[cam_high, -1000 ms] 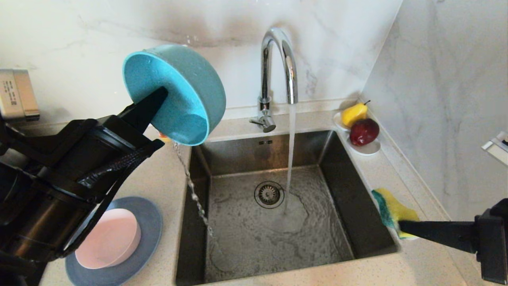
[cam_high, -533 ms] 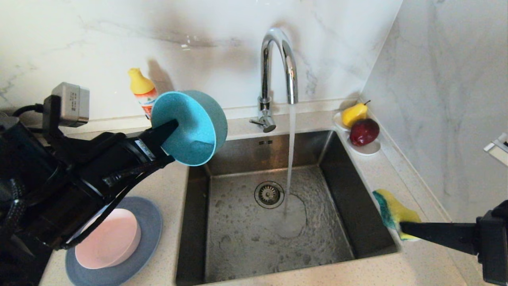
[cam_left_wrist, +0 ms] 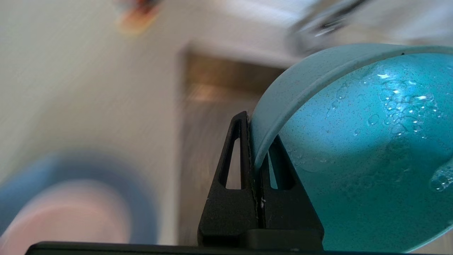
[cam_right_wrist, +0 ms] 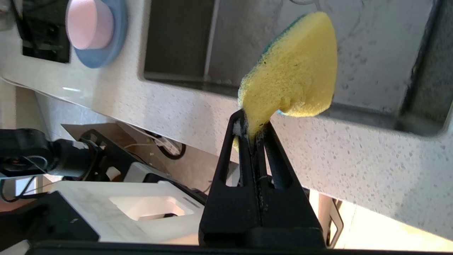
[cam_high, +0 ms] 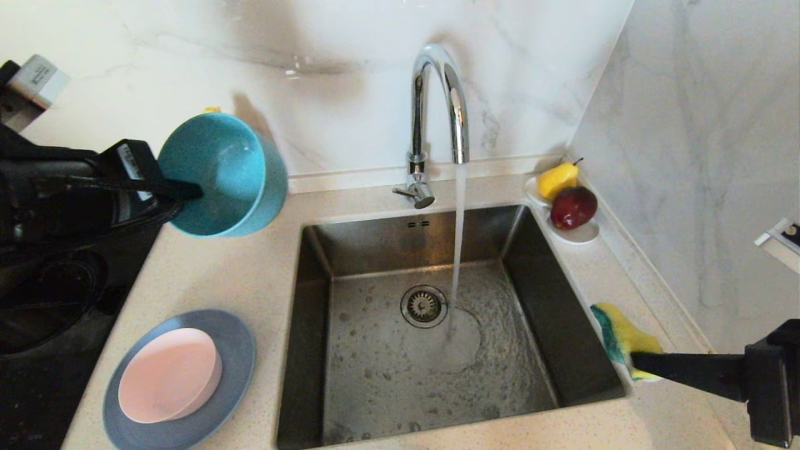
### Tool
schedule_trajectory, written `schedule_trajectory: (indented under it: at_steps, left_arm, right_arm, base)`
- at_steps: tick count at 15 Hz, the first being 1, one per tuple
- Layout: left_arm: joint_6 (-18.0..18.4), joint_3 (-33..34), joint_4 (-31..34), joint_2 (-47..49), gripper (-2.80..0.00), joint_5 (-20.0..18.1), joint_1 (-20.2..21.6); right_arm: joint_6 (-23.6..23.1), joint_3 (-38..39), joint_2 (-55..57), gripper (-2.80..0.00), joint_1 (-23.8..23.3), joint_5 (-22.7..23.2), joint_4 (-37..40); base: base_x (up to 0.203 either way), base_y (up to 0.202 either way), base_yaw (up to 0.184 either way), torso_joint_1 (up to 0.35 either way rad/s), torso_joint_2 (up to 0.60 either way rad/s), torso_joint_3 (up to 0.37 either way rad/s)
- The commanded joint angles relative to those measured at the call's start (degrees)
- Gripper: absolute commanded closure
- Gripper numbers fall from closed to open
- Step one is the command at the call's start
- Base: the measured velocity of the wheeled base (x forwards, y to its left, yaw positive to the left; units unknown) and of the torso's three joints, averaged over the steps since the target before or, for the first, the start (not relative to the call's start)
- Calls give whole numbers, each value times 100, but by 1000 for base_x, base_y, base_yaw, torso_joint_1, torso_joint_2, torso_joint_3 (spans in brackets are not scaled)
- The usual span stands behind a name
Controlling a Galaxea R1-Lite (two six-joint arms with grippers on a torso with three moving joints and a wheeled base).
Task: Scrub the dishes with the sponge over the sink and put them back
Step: Place the bowl on the table
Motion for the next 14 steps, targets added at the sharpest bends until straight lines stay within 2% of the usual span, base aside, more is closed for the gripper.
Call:
schedule_trajectory:
  at_steps: [1, 3, 6, 9, 11, 14]
  left_arm:
    - [-473, -570, 1778, -194, 0, 30, 704]
    - [-678, -629, 1891, -171, 0, 29, 1440]
    - [-952, -697, 1883, 189, 0, -101, 2800]
    - [-1276, -746, 1782, 928, 0, -684, 3992]
    - [-1422, -750, 1561, 1506, 0, -892, 4505]
    - [-1660, -771, 1049, 2300, 0, -983, 4965]
  right_arm:
    - [15, 85, 11, 0, -11, 7, 15]
    - [7, 136, 52, 0, -11, 15, 2]
    - [-11, 155, 150, 0, -11, 51, -71]
    - [-19, 284, 177, 0, -2, 94, -269]
    - [-29, 312, 204, 0, -2, 130, -288]
    - [-29, 318, 241, 0, -2, 134, -288]
  base:
    - [0, 0, 0, 0, 0, 0]
    - [0, 0, 0, 0, 0, 0]
    - [0, 0, 0, 0, 0, 0]
    - [0, 0, 0, 0, 0, 0]
    - [0, 0, 0, 0, 0, 0]
    - [0, 0, 0, 0, 0, 0]
